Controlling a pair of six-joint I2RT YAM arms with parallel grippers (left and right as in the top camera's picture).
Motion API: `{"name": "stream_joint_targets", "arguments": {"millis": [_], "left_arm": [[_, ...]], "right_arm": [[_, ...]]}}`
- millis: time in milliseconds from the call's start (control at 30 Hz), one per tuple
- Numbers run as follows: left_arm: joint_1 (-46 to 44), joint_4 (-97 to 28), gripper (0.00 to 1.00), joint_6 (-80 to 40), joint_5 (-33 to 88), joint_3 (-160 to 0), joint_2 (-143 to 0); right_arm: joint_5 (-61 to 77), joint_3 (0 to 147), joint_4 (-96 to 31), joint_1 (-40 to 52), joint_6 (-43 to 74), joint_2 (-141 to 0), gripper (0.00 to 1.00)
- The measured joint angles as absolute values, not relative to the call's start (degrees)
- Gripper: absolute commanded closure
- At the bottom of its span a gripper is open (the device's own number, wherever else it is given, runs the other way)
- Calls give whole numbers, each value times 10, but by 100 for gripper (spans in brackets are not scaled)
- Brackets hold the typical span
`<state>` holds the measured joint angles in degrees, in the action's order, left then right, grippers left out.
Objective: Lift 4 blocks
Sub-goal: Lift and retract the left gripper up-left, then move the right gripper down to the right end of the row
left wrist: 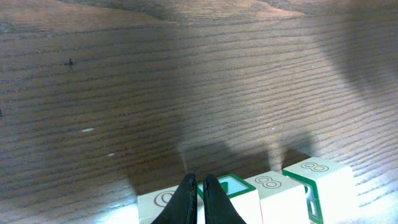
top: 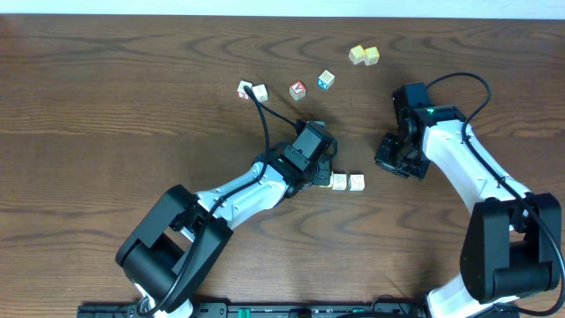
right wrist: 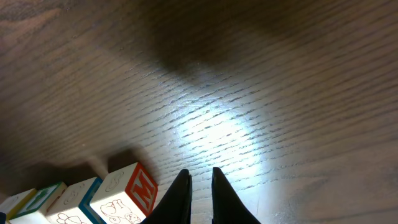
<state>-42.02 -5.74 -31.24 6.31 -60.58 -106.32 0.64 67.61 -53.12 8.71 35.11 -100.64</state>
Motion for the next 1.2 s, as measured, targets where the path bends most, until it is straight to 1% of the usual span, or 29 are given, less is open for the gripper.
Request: {"name": "stream_joint_targets", "arguments": {"millis": [567, 767, 933, 1067, 1200], "left_arm": [[-419, -52, 93, -312, 70, -606, -1063], [-392, -63, 93, -326, 72, -606, -1031], [-354, -113, 93, -336, 72, -606, -957], [-323, -179, 93, -342, 72, -608, -912], [-289, -275, 93, -344, 71, -611, -900]], "right_arm": [[6, 676, -534, 87, 351, -1006, 90], [7, 676, -536, 87, 351, -1006, 94], [7, 676, -543, 98, 351, -1006, 99], [11, 676, -548, 118, 351, -1006, 99], [14, 675, -550, 144, 351, -1006, 99]]}}
